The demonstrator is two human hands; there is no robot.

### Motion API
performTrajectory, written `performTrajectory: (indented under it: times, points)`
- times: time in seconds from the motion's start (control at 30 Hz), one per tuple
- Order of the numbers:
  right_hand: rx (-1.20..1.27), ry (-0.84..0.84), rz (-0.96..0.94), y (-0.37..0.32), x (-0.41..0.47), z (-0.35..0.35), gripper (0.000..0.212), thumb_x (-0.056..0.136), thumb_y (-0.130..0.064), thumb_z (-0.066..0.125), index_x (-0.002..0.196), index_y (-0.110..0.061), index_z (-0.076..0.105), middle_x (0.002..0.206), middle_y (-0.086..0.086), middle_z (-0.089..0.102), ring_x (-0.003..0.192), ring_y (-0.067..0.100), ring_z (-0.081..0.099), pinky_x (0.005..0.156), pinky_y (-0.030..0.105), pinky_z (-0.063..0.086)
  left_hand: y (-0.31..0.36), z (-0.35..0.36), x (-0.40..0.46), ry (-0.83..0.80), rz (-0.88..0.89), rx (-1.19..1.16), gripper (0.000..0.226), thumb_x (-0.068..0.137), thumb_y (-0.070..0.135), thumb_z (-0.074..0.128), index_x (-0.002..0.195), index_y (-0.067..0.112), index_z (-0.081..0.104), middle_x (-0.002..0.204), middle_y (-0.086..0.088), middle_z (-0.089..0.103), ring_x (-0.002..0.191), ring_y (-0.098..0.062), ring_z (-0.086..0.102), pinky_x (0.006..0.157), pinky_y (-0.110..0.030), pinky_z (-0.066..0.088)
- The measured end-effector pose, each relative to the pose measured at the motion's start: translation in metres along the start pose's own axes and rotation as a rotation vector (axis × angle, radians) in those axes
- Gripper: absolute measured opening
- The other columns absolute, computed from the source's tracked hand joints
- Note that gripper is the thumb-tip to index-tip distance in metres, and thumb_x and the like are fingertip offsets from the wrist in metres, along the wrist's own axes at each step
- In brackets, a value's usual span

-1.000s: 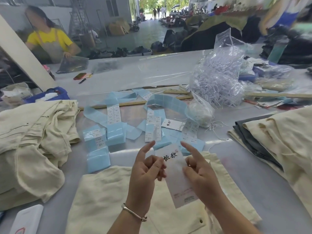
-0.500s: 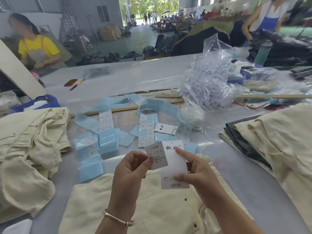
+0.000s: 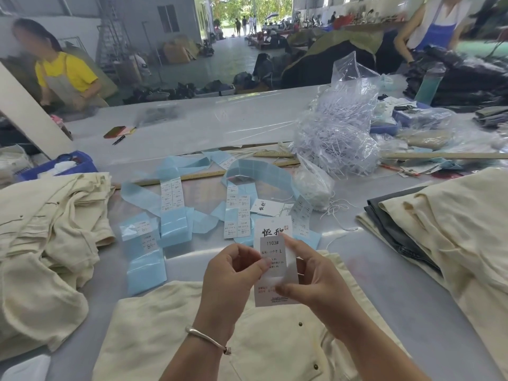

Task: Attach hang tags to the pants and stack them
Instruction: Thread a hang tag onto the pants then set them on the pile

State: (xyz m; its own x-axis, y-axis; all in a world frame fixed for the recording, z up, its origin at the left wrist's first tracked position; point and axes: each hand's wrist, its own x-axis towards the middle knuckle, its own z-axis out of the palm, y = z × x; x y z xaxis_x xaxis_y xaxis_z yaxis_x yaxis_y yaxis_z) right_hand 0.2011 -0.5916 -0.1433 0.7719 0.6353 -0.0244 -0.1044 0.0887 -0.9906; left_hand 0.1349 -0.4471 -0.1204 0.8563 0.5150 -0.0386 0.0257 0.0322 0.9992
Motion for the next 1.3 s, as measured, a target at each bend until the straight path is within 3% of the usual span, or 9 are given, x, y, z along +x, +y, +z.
performTrajectory:
  times: [0.27,0.4,0.57,0.67,0.77,0.9,1.1,1.2,1.3]
  points:
    - [0.049,0.001,-0.035,-0.002,0.000,0.000,0.084,0.073,0.025,0.063,0.139,-0.024,0.046,0.110,0.015,0.070,0.092,0.029,0.067,0.084,0.047,0.057,-0.003,0.001,0.003,0.002,0.052,0.097,0.019,0.074,0.002,0.079,0.070,0.010,0.062,0.064,0.003,0.066,0.060,-0.009,0.058,0.057,-0.019,0.050]
    - [0.077,0.016,-0.063,-0.004,-0.002,0.002,0.084,0.075,0.026,0.061,0.138,-0.027,0.045,0.107,0.013,0.072,0.092,0.024,0.069,0.078,0.038,0.058,-0.005,0.003,0.001,0.042,0.174,0.256,0.021,0.072,0.016,0.083,0.071,0.020,0.063,0.068,0.006,0.067,0.054,-0.005,0.050,0.054,-0.018,0.047]
    - [0.108,0.053,-0.123,-0.010,-0.006,0.005,0.085,0.068,0.006,0.071,0.140,-0.027,0.042,0.111,0.011,0.071,0.100,0.023,0.069,0.079,0.032,0.056,-0.007,0.006,-0.004,0.089,0.271,0.392,0.028,0.070,0.041,0.084,0.084,0.034,0.061,0.090,0.014,0.063,0.067,-0.005,0.057,0.059,-0.015,0.044]
    - [0.139,0.046,-0.141,-0.012,-0.009,0.004,0.084,0.068,0.007,0.071,0.141,-0.023,0.042,0.116,0.008,0.070,0.105,0.025,0.068,0.079,0.030,0.056,-0.005,0.006,-0.006,0.061,0.169,0.343,0.050,0.063,0.048,0.082,0.104,0.037,0.055,0.104,0.014,0.063,0.078,-0.007,0.063,0.063,-0.015,0.048]
    - [0.171,0.042,-0.133,-0.012,-0.011,0.004,0.086,0.068,0.009,0.071,0.142,-0.022,0.041,0.120,0.005,0.068,0.108,0.025,0.067,0.080,0.031,0.056,0.000,0.004,-0.005,-0.074,-0.032,0.058,0.072,0.062,0.038,0.086,0.123,0.036,0.048,0.102,0.001,0.072,0.084,-0.016,0.071,0.066,-0.022,0.055]
    - [0.203,0.106,-0.117,-0.014,-0.012,0.006,0.083,0.064,-0.004,0.078,0.139,-0.022,0.047,0.121,0.000,0.068,0.107,0.026,0.066,0.081,0.031,0.056,-0.001,0.006,-0.007,-0.224,-0.155,-0.290,0.071,0.065,0.014,0.085,0.127,0.023,0.050,0.103,-0.018,0.073,0.095,-0.035,0.070,0.074,-0.035,0.056]
    - [0.538,0.101,0.041,-0.016,-0.008,0.004,0.074,0.059,0.008,0.076,0.129,-0.004,0.056,0.111,0.020,0.069,0.096,0.032,0.069,0.077,0.039,0.055,-0.007,0.012,-0.014,-0.191,-0.024,-0.198,0.067,0.063,0.002,0.086,0.120,0.013,0.053,0.093,-0.019,0.074,0.084,-0.029,0.072,0.068,-0.031,0.056]
    - [0.527,0.168,0.096,-0.017,-0.007,0.003,0.075,0.056,0.007,0.075,0.126,-0.011,0.059,0.101,0.021,0.071,0.081,0.030,0.071,0.061,0.034,0.057,-0.012,0.013,-0.018,-0.209,0.027,-0.117,0.048,0.066,-0.004,0.080,0.107,0.006,0.057,0.087,-0.019,0.075,0.078,-0.030,0.073,0.064,-0.031,0.057]
    - [0.489,0.198,0.106,-0.020,-0.004,0.001,0.080,0.056,0.007,0.076,0.128,-0.024,0.057,0.099,0.026,0.071,0.077,0.033,0.071,0.058,0.034,0.057,-0.016,0.013,-0.020,-0.243,0.038,-0.115,0.028,0.060,-0.003,0.083,0.082,0.005,0.068,0.083,-0.022,0.074,0.075,-0.030,0.073,0.063,-0.031,0.057]
